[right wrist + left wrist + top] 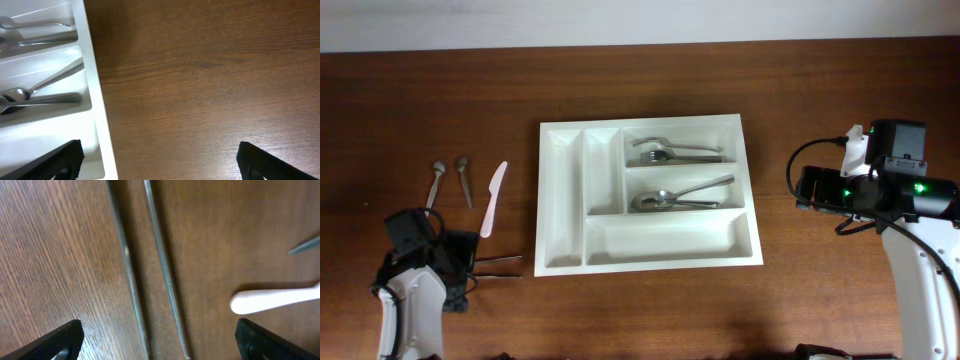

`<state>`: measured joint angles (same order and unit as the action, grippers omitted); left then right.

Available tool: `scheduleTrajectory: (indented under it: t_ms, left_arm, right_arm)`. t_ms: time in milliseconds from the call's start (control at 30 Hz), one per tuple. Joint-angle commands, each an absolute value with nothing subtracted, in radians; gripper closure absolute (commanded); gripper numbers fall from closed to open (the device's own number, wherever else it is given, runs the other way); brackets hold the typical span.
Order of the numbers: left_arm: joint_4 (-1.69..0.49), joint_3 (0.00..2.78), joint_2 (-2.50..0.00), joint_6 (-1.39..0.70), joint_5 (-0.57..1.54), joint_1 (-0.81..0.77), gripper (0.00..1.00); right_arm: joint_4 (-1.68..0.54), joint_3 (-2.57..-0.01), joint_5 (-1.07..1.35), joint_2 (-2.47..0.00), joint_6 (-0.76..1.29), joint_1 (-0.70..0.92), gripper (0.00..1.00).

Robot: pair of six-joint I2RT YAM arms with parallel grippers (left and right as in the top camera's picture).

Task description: Pack container

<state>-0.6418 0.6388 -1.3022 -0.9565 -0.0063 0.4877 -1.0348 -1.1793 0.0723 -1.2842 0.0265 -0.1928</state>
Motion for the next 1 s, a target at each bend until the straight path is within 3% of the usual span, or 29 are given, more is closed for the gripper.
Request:
scheduleTrajectory:
  t_ms: [0,500,700,967]
  left_arm:
    - [-0.608,0.61,-1.345,-1.002,0.004,0.494,0.01]
    - [-0.513,0.61,-1.492,-1.055,0.005,0.494,0.0]
    - [-0.618,0.611,-1.492,-1.163,0.041,0.494,0.01]
    - [-0.57,0.636,-1.469,-1.05,0.12,0.493,0.01]
  right_arm:
    - [-1.033,-1.175,0.1,-1.281,0.035,-0.189,0.01]
    - [-1.036,-1.179,0.101,-1.28,0.035,-0.189,0.01]
    - [-1.036,-1.179,0.101,-1.28,0.034,-0.189,0.01]
    - [-1.03,-1.179,0.101,-1.28,0.035,-0.189,0.01]
